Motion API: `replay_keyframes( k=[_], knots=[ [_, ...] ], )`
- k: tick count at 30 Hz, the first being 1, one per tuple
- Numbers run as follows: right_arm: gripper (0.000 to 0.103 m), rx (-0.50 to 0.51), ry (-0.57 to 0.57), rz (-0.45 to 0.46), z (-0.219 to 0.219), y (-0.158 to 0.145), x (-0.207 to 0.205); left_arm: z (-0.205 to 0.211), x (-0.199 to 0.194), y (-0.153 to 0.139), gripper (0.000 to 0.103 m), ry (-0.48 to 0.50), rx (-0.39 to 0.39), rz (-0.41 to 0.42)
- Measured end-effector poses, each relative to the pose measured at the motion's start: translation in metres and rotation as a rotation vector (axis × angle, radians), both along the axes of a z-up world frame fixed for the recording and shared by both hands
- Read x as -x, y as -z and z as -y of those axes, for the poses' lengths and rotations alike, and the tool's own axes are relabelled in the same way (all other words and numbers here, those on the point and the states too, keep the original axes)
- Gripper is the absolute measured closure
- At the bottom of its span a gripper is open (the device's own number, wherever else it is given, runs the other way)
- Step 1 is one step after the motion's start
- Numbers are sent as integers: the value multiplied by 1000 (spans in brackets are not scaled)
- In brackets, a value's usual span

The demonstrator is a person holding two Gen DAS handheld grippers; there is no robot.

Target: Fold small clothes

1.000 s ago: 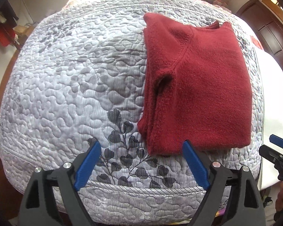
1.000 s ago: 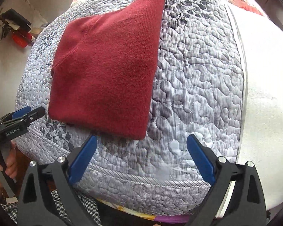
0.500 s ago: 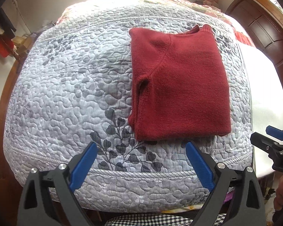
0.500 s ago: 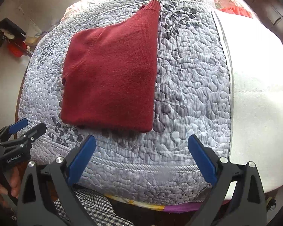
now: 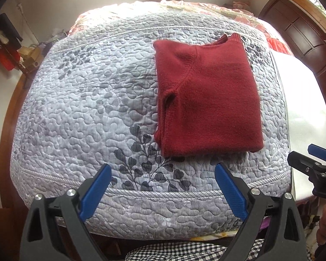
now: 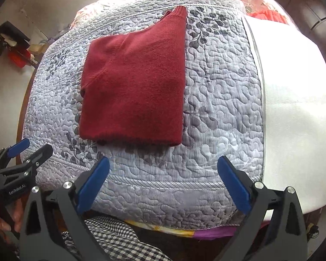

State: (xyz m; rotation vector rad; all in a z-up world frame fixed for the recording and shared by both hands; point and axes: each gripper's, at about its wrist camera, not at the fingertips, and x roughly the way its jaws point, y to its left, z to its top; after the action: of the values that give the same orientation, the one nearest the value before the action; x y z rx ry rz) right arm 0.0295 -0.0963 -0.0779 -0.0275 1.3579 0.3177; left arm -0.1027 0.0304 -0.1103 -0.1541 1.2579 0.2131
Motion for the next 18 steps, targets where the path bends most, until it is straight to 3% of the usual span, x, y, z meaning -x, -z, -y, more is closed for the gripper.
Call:
replay_keyframes(
  k=[18],
  knots=[
    [3, 32, -16, 58, -3, -5, 4, 0, 4, 3, 7, 0, 0, -19]
  ],
)
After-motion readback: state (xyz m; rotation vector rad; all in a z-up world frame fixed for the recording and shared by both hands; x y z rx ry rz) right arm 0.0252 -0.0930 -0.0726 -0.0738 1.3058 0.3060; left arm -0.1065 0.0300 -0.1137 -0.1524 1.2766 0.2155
